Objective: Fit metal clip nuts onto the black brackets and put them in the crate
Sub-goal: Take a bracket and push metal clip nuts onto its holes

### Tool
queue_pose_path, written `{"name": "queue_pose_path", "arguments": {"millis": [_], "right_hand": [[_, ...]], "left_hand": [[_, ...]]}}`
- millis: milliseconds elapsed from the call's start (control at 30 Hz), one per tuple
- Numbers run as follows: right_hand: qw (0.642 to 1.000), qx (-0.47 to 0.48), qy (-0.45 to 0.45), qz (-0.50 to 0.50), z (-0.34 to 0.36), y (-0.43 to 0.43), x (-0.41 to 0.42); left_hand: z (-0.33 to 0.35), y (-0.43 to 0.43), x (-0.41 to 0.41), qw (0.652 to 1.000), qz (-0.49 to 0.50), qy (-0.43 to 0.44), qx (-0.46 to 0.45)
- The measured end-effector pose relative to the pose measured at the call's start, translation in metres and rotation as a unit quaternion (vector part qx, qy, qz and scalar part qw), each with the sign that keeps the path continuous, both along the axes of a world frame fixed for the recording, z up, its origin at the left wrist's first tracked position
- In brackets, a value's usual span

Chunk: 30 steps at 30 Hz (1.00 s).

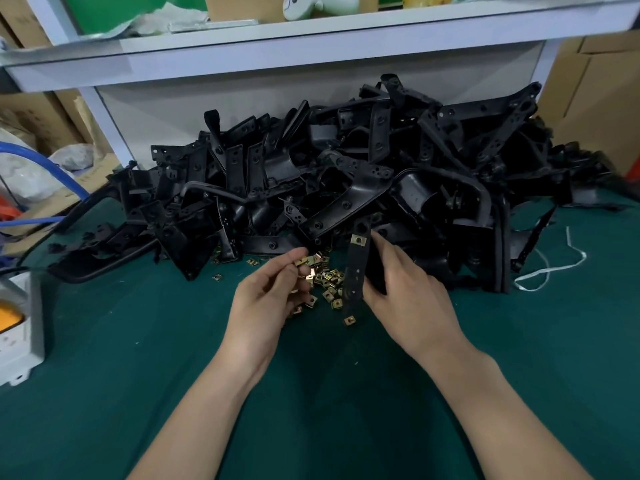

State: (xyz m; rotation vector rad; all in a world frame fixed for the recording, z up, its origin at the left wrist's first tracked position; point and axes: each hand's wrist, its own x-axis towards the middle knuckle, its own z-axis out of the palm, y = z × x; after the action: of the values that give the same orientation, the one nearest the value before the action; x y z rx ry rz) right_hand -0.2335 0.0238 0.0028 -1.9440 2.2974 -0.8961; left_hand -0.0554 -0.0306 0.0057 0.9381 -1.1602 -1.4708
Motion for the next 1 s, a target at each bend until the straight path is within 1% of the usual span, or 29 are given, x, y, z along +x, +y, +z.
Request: {"name": "queue_pose_path", "arguments": {"millis": [67,167,233,367,567,767,833,867,933,1000], "right_hand": [[1.000,0.003,0.005,-0.003,0.000,0.000,0.000],[1.000,0.005,0.004,-0.002,-0.001,0.000,-0.001],[1.000,0.006,0.004,-0.001,-0.001,0.000,0.000],[1.000,0.009,0.000,-0.001,-0.001,0.000,-0.001],[1.000,0.018,-0.003,0.000,0.000,-0.001,0.000],[1.000,0.019,0.001,0.001,0.000,-0.001,0.000],[1.000,0.021,0.002,0.000,0.000,-0.001,0.000],[1.000,0.020,0.001,-0.001,0.000,-0.001,0.000],[1.000,0.019,0.000,-0.002,0.001,-0.001,-0.001],[1.000,0.024,0.004,-0.002,0.001,-0.001,-0.001]], "left_hand": [[0.001,0.000,0.000,1.000,0.000,0.016,0.022],[0.002,-0.002,0.000,0.995,-0.024,0.068,0.069],[0.002,-0.003,0.001,0.993,-0.028,0.088,0.077],[0.000,-0.003,0.002,0.996,-0.027,0.070,0.056],[0.000,-0.003,0.003,0.995,-0.030,0.052,0.074],[0.000,-0.004,0.003,0.992,-0.050,0.064,0.095],[0.001,-0.004,0.005,0.983,-0.093,0.103,0.119],[0.003,-0.004,0.006,0.973,-0.123,0.138,0.139],[0.005,-0.003,0.011,0.936,-0.184,0.239,0.183],[0.007,-0.001,0.014,0.896,-0.228,0.323,0.203]]}}
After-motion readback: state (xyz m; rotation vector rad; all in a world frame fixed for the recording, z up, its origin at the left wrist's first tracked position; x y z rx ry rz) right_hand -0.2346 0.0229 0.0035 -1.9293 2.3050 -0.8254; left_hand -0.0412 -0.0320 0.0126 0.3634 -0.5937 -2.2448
